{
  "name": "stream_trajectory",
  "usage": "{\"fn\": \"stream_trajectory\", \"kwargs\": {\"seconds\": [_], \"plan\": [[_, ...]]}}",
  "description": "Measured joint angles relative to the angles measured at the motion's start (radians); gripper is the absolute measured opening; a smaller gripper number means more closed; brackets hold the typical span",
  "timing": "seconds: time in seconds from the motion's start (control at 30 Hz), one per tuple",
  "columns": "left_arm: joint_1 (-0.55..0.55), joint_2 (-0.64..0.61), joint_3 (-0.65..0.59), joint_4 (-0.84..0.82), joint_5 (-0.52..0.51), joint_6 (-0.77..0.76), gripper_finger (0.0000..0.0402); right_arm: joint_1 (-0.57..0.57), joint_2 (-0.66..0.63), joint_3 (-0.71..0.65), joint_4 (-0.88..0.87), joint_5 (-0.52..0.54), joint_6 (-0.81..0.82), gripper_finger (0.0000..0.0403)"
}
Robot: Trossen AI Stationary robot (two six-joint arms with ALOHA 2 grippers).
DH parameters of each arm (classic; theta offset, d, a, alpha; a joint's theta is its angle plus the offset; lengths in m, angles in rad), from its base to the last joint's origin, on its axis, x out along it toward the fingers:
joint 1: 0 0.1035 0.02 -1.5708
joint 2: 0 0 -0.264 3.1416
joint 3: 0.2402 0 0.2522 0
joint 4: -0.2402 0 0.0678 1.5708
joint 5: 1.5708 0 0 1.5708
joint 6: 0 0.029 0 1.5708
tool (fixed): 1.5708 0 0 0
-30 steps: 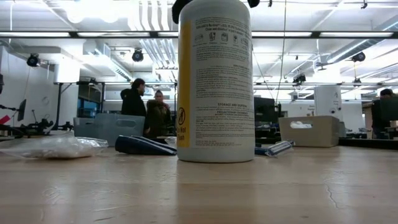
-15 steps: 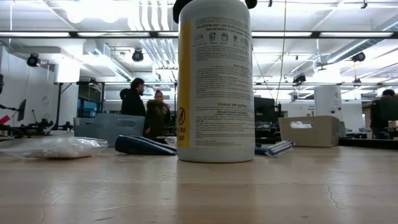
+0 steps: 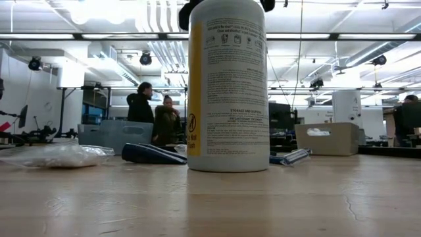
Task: Pick & Place Travel size toiletries
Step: Put the green shampoo into the white bin
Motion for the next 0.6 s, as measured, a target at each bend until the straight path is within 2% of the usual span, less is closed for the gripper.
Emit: {"fn": "stream_trajectory", "kwargs": {"seconds": [0.1, 0.23, 0.37, 0.43, 0.6], "plan": [[0.008, -0.003, 0.018, -0.077, 0.109, -0.031, 0.0119, -0.001, -0.001, 0.000, -0.056, -0.062, -0.007, 0.0199], [0.023, -0.001, 0.048, -0.200, 0.307, -0.056, 0.0119, 0.000, -0.001, 0.000, -0.124, -0.219, -0.083, 0.0230], [0.027, 0.000, 0.050, -0.242, 0.460, -0.080, 0.0119, 0.003, 0.021, 0.000, -0.153, -0.373, -0.134, 0.0254], [0.027, 0.004, 0.049, -0.247, 0.507, -0.092, 0.0119, 0.007, 0.033, -0.001, -0.153, -0.420, -0.144, 0.0264], [0.027, 0.007, 0.049, -0.260, 0.546, -0.099, 0.0119, 0.009, 0.067, -0.003, -0.147, -0.432, -0.170, 0.0279]]}}
